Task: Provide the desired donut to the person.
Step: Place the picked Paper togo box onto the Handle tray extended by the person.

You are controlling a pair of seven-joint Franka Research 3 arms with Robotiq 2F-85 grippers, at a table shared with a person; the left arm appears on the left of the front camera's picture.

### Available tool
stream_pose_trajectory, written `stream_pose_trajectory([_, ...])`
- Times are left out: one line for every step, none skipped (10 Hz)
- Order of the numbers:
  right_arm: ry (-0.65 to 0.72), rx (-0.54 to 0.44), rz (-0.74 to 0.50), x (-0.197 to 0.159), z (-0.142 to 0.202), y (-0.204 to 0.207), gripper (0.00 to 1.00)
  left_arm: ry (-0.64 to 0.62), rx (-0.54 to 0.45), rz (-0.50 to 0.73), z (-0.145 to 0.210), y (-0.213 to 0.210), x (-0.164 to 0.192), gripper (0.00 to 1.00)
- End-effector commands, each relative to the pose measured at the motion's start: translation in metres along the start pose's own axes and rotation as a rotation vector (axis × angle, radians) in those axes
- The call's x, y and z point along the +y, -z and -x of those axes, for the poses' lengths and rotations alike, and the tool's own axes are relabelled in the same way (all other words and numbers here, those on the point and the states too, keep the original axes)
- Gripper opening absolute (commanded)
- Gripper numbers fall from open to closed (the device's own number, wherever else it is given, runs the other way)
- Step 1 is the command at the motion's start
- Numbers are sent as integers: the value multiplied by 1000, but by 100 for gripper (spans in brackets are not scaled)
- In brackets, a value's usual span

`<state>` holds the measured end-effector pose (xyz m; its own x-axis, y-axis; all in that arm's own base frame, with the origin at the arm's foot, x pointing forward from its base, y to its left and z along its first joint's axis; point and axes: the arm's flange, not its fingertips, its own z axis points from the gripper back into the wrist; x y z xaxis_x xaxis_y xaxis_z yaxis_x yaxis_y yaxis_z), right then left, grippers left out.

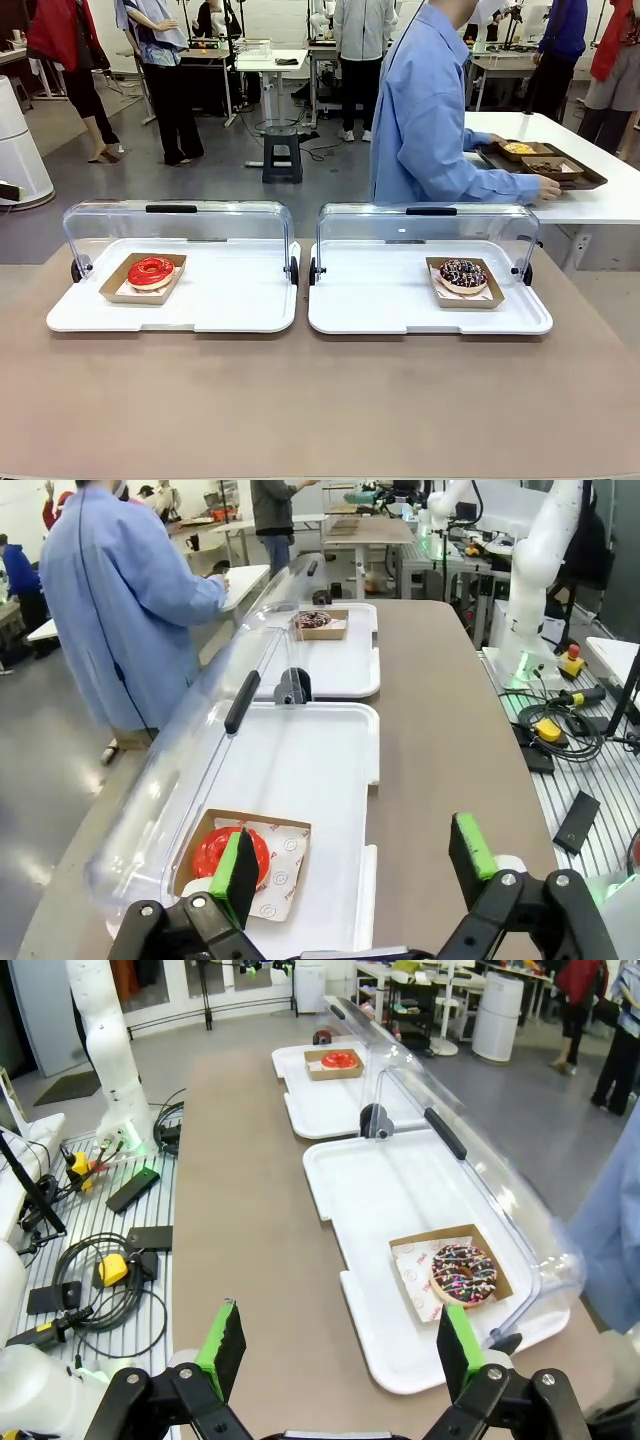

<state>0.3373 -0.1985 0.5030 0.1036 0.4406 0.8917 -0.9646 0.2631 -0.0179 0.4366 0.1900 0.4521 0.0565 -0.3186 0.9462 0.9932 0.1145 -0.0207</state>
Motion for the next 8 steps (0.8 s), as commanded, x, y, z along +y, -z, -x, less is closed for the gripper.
stream_pose_trajectory([-8, 0, -9, 1, 1, -1, 100, 9, -20, -32, -3, -3, -4, 100])
stream_pose_trajectory([-8, 0, -9, 1, 1, -1, 100, 9, -20, -32, -3, -3, -4, 100])
stream_pose_trajectory([-8, 0, -9, 1, 1, -1, 100, 9, -20, -32, -3, -3, -4, 100])
stream_pose_trajectory([-8, 0, -9, 1, 1, -1, 100, 9, -20, -32, -3, -3, -4, 100])
stream_pose_trajectory([-8, 0, -9, 1, 1, -1, 100, 9, -20, -32, -3, -3, -4, 100])
stream_pose_trajectory([-8, 0, -9, 1, 1, -1, 100, 9, -20, -32, -3, -3, -4, 100])
stream_pose_trajectory([-8, 0, -9, 1, 1, -1, 100, 9, -20, -32, -3, -3, -4, 100])
stream_pose_trajectory([-8, 0, -9, 1, 1, -1, 100, 9, -20, -32, -3, -3, -4, 100])
